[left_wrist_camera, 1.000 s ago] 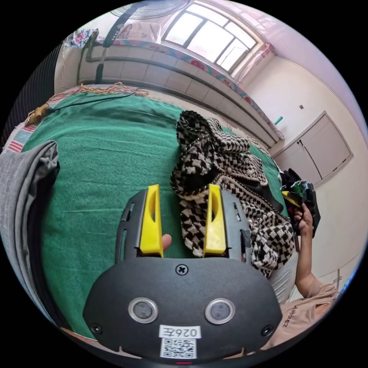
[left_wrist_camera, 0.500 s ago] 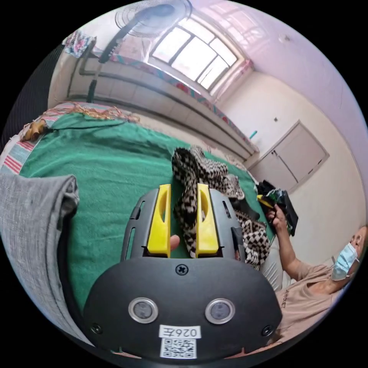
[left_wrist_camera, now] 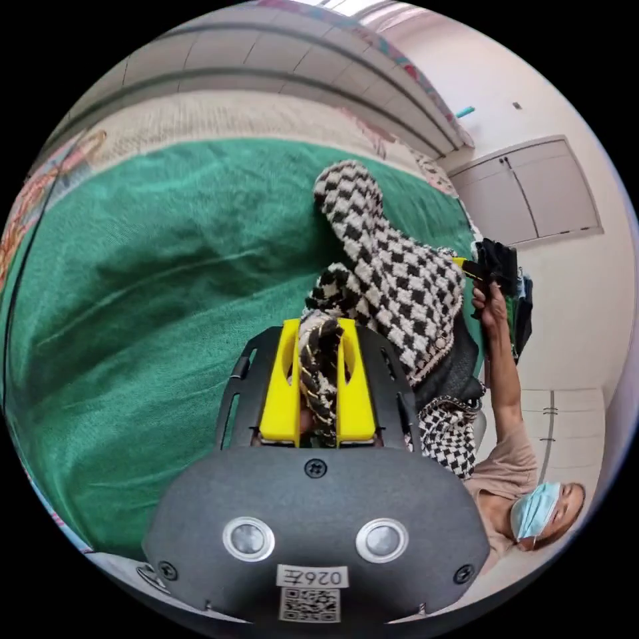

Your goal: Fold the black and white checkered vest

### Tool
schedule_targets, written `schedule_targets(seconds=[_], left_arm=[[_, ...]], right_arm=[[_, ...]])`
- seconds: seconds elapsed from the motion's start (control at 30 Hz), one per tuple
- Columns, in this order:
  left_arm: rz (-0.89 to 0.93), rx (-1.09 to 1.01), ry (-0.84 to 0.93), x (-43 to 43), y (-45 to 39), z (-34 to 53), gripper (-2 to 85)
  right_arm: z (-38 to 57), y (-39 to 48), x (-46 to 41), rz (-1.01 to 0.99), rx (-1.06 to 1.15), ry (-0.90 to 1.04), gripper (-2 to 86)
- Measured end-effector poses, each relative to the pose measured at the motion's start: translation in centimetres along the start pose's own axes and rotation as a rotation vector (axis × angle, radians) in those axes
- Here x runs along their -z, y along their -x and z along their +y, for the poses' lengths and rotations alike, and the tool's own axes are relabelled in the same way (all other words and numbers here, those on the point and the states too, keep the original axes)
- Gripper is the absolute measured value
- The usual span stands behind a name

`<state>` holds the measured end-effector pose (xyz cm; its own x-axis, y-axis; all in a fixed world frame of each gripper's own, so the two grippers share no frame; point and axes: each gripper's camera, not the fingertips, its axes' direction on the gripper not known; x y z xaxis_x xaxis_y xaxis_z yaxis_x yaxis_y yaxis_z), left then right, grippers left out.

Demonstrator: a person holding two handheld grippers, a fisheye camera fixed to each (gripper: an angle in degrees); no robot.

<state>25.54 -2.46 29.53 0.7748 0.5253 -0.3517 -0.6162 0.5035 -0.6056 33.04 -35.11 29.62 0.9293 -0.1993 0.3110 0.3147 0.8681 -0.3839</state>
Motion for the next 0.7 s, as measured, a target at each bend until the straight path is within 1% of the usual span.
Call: schedule_targets(seconds=[0.03,0.07,0.1,0.13,0.17,0.2,0.23,0.27,0.33,0.37,0.4,0.43,0.47,0.5,0.53,0.6,0.63,0.7], left_arm=[[0.024,-0.021,-0.151,2.3,-0.3,1.5,5.7],[0.045,-0.037,-0.239,3.7,-0.5,2.6,5.2],[0.058,-0.067,-0.43,6.7,-1.0,5.3,4.7],[0.037,-0.108,-0.582,9.5,-1.6,8.2,4.2],[0.018,-0.126,-0.639,10.6,-2.0,9.5,4.0],[-0.042,-0.155,-0.735,12.3,-2.8,11.7,3.8],[-0.113,-0.165,-0.808,13.4,-3.4,13.4,3.7],[-0.136,-0.164,-0.843,13.8,-3.4,14.0,3.8],[-0.131,-0.144,-0.928,13.8,-2.3,14.3,4.4],[-0.13,-0.135,-0.923,13.3,-1.8,13.8,4.6],[-0.128,-0.089,-0.864,12.0,-0.4,12.4,5.7],[-0.13,-0.026,-0.766,10.4,1.2,10.9,6.8],[-0.146,0.009,-0.714,9.6,1.9,10.3,7.3],[-0.198,0.085,-0.623,8.3,3.1,9.8,7.7],[-0.254,0.134,-0.572,7.5,3.9,10.0,7.4],[-0.308,0.158,-0.554,7.1,4.3,11.4,6.4],[-0.305,0.138,-0.559,7.5,4.1,12.7,6.0],[-0.298,0.104,-0.562,8.6,3.2,14.8,4.8]], right_arm=[[0.9,2.7,-1.3,0.019,0.069,0.023,0.1],[2.5,6.4,-0.6,0.092,0.17,-0.008,-0.7],[3.7,8.5,0.4,0.13,0.22,-0.047,-0.8],[6.3,12.4,3.3,0.198,0.303,-0.146,-1.1],[9.1,16.4,6.5,0.241,0.385,-0.241,-1.2],[10.4,18.3,8.0,0.266,0.417,-0.286,-1.2],[12.7,22.0,10.5,0.305,0.476,-0.387,-1.2],[14.1,25.1,12.5,0.329,0.509,-0.472,-1.2],[14.0,28.5,13.7,0.386,0.514,-0.569,-1.2],[11.9,29.5,12.7,0.457,0.502,-0.596,-1.1],[10.0,29.5,11.7,0.498,0.477,-0.579,-1.0],[5.5,28.2,8.9,0.546,0.39,-0.494,-0.7],[1.0,25.5,5.8,0.533,0.275,-0.363,-0.3],[-0.6,24.2,4.5,0.514,0.224,-0.307,0.0],[-2.0,22.1,2.6,0.458,0.157,-0.252,0.6],[-0.5,21.0,2.4,0.372,0.108,-0.315,0.5],[1.5,20.9,2.8,0.329,0.104,-0.361,0.4],[4.4,21.2,3.2,0.308,0.118,-0.358,1.0]])
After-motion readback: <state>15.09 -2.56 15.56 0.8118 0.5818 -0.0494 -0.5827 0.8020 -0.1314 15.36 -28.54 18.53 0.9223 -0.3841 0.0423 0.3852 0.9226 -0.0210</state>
